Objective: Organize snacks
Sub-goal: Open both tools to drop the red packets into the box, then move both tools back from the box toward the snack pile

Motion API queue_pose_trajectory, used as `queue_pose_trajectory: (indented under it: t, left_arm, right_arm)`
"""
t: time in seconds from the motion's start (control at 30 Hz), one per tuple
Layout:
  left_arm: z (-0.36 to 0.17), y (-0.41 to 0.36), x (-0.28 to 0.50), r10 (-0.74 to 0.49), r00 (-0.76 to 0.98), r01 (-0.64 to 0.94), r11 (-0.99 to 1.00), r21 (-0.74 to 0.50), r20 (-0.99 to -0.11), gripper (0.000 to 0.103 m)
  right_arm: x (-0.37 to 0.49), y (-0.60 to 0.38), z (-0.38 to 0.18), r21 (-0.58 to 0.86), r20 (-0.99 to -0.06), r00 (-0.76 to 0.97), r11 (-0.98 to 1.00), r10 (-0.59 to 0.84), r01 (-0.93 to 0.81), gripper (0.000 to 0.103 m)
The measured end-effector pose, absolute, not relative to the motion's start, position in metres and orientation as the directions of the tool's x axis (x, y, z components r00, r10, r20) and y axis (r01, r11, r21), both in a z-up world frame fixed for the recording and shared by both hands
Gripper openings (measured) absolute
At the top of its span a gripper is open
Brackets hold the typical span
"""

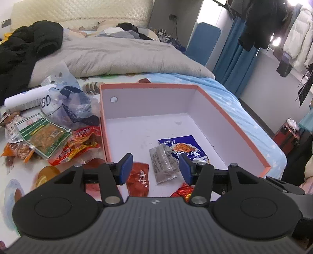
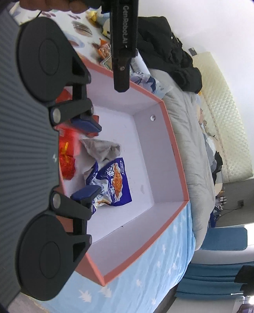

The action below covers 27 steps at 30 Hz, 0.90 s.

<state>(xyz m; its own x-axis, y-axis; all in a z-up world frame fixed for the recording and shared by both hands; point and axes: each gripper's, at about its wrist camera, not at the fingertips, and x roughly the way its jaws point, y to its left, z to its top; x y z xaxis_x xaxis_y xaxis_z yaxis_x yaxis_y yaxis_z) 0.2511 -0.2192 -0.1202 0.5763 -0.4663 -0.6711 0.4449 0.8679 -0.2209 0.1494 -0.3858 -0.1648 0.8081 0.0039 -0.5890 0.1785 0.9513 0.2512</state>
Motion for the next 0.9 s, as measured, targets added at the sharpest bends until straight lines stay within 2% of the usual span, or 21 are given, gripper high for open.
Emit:
queue_pose_trajectory:
  t: [0.53, 0.9]
  left_arm:
    - [-0.064, -0.149, 0.153, -0.458, 0.648, 0.431, 0.879, -0.202, -0.609, 0.058]
    - [-0.052, -0.102, 0.097, -0.411, 0.683, 0.382, 0.905, -0.184, -0.603, 0.058]
  right_arm:
    - [0.076, -0.339, -0.116, 0.266, -0.508, 0.860, 0.958, 0.043, 0.109, 0.062]
    - [0.038, -0.304, -0.101, 0.234, -0.477, 0.877, 0.971, 0.067, 0.053, 0.062]
